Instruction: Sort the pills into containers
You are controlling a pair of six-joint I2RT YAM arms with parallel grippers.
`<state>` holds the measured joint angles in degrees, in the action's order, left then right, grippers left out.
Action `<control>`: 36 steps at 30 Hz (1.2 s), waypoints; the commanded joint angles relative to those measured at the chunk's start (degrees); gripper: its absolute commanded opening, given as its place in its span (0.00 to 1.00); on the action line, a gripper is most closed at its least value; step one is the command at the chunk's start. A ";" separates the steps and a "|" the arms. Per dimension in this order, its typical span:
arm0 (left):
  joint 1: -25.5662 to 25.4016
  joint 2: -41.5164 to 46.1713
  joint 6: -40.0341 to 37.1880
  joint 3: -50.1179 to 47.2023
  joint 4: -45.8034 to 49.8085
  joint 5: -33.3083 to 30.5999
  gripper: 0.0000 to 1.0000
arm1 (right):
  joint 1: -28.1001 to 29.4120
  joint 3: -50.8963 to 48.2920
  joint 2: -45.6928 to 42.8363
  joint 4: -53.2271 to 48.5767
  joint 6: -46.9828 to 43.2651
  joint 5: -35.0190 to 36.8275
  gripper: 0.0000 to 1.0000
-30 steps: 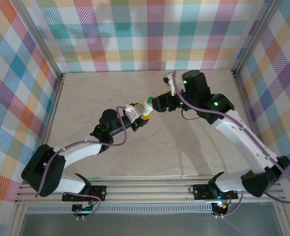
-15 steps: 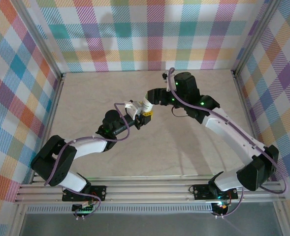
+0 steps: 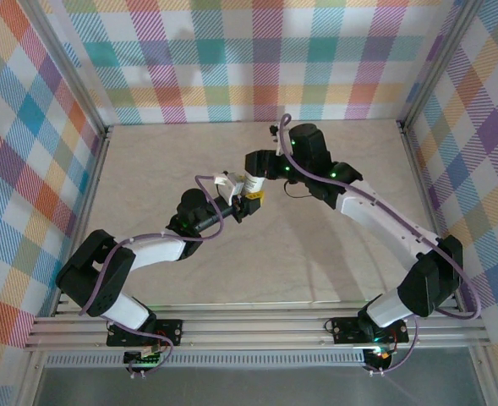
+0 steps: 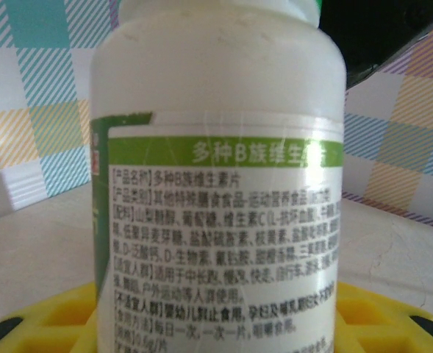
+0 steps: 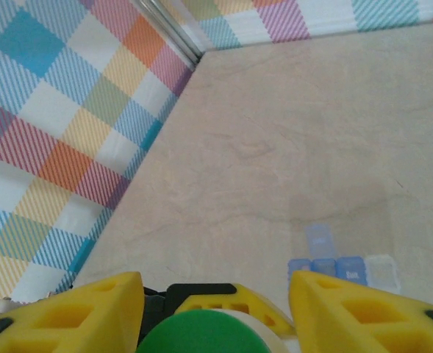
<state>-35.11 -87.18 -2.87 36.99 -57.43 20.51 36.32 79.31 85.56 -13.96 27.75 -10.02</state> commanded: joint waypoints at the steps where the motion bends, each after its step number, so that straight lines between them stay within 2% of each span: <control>1: -0.34 -0.22 1.13 2.33 -4.52 2.37 0.00 | -0.17 -1.85 -0.83 6.43 1.21 -2.88 0.53; 11: -1.23 -0.46 1.51 2.78 -2.65 2.62 0.00 | -0.45 -7.27 -4.87 10.93 1.81 1.62 0.21; 15: -1.36 -0.66 2.06 2.73 -2.16 3.59 0.00 | -0.78 -9.07 -6.57 11.97 -0.11 2.30 0.00; 20: -1.36 -0.67 2.36 3.77 1.28 6.30 0.00 | -0.98 -9.43 -8.65 10.08 -6.17 4.59 0.00; 30: -1.62 -0.01 -0.10 5.63 12.68 4.37 0.00 | -1.00 -6.08 -10.24 0.34 -17.64 17.26 0.00; 34: -1.63 -0.27 -0.42 6.52 15.18 3.13 0.00 | -0.89 -2.61 -8.71 -4.85 -19.29 17.94 0.00; 36: -1.70 -0.70 -0.41 7.42 16.54 3.11 0.00 | -0.90 -1.72 -8.31 -5.72 -19.28 15.27 0.00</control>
<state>-37.54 -87.81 -3.86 43.16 -44.62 26.09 36.77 73.87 77.60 -16.38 12.01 1.21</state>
